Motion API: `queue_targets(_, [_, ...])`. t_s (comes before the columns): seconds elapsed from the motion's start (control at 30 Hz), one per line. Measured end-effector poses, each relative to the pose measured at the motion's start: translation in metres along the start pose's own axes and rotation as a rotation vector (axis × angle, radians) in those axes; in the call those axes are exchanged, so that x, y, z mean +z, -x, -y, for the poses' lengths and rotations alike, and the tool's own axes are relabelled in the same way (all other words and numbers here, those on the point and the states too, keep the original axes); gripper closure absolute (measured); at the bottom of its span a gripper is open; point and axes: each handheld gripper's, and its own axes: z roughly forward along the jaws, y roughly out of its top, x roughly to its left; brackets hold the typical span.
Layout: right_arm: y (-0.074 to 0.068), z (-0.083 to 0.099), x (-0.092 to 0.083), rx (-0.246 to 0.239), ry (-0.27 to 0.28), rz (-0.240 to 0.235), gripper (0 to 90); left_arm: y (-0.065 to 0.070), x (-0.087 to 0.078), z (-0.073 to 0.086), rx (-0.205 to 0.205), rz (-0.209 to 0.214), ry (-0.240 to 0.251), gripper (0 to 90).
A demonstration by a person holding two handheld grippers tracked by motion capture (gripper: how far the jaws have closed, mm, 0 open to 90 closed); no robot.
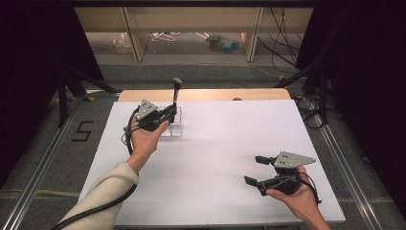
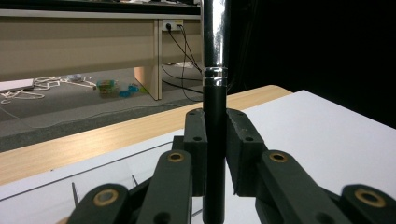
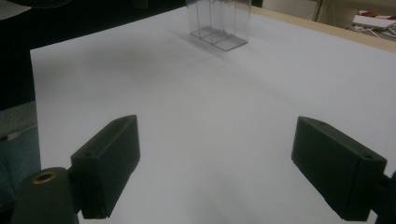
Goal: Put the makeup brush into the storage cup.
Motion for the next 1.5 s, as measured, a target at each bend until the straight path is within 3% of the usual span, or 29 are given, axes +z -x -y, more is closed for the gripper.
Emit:
queue_targets(0.43, [0.000, -0.001, -0.002, -0.001, -0.019, 0.009, 16.2, -0.002, 0.004, -0.003, 0.009, -0.006, 0.000, 78.9])
queue_targets(1.5, [0.000, -0.001, -0.002, 0.007, -0.001, 0.002, 16.1, -0.006, 0.012, -0.008, 0.014, -0.021, 0.006, 78.9])
